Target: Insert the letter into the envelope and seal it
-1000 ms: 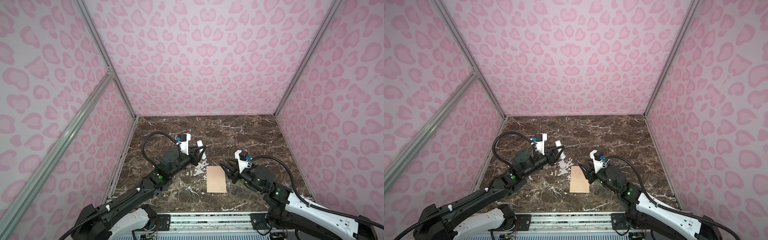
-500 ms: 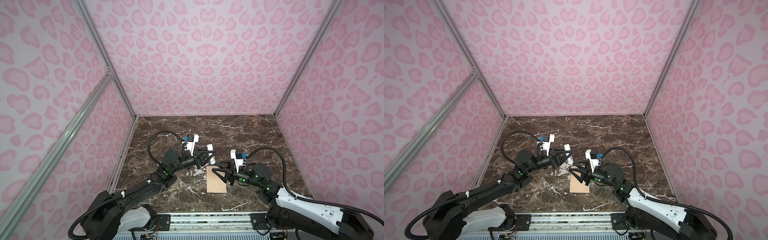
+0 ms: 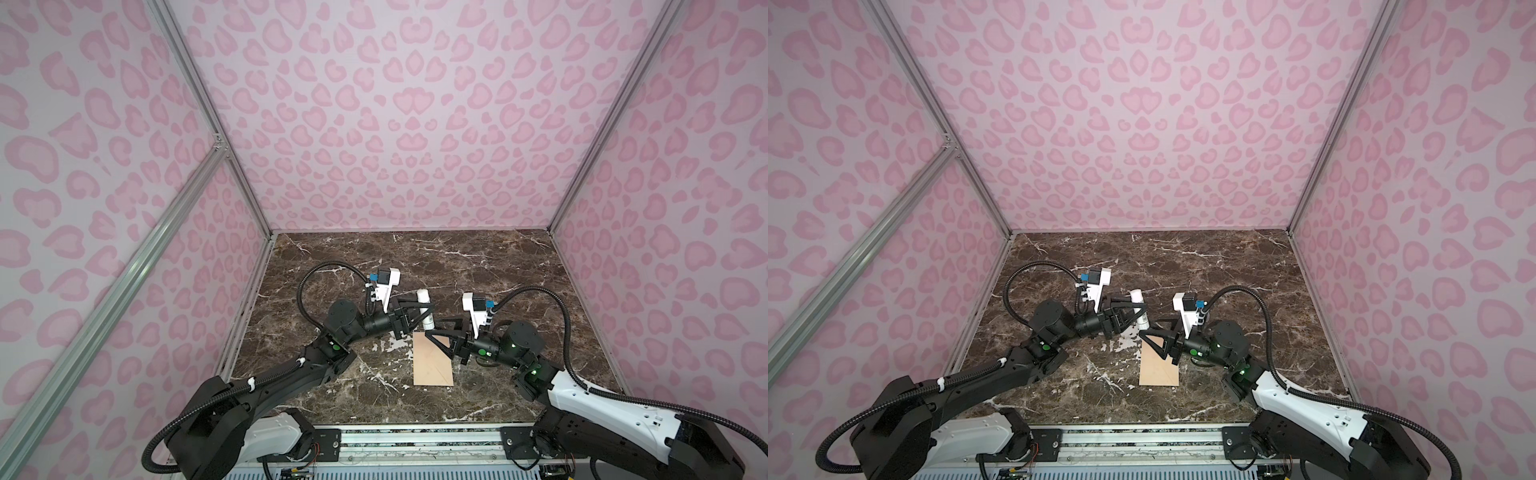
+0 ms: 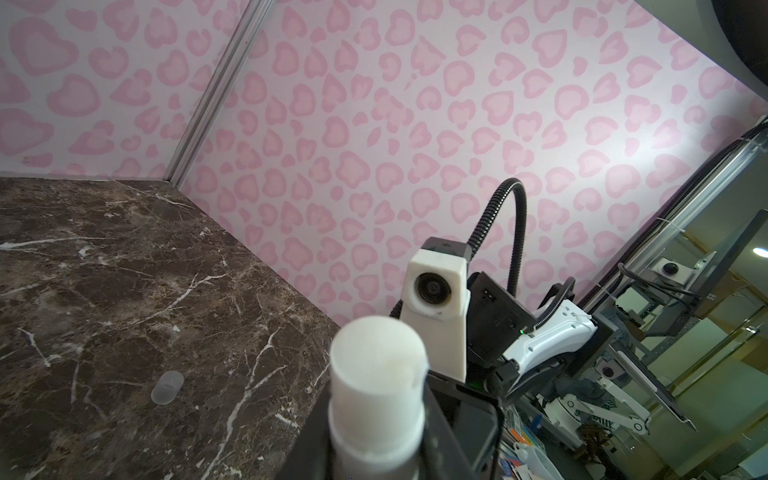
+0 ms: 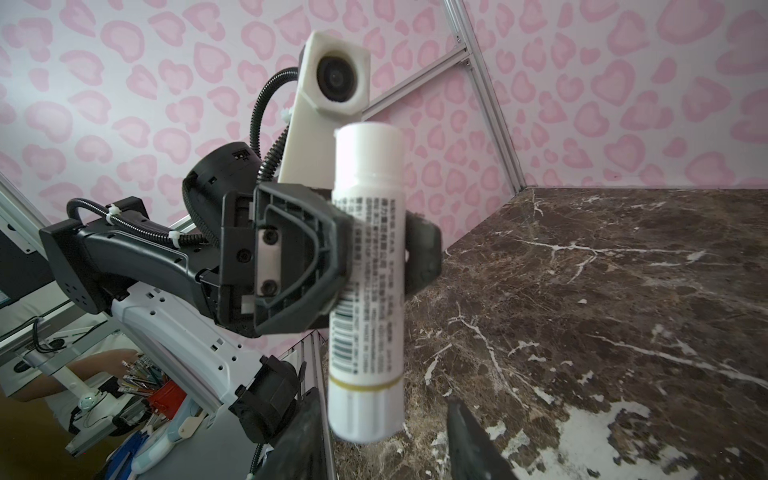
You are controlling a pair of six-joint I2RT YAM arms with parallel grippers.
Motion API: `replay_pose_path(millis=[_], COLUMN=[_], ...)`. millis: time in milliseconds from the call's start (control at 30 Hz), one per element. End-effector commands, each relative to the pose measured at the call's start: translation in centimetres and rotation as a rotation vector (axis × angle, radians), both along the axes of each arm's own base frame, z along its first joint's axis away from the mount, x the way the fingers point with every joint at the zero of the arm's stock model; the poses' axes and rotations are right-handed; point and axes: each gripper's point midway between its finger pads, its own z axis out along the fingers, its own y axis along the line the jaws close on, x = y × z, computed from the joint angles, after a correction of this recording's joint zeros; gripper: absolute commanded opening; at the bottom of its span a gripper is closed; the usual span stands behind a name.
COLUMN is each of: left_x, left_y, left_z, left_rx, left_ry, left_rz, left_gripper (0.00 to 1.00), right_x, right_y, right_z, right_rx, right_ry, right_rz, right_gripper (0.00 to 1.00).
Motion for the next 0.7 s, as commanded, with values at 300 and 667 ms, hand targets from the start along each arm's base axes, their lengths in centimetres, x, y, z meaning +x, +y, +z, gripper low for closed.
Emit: replay_pose_path(millis=[300,667], left_x=[-0.57,0.10], left_y=[-0.46,-0.50], left_z=[1.27,0.89], left_rx=[-0.050,-0.032], left_ry=[-0.042,-0.031], left_rz=[-0.035,0.006], left_gripper=[0.04,0.04], right_x=[-0.68,-0.31], right_y=[0.24,0.06], right_z=[1.30,1.55], right_rx=[0.034,-0.009], right_ry=[-0.035,-0.056], right_rz=[0.047,0.003], right_gripper=[0.39,0.28])
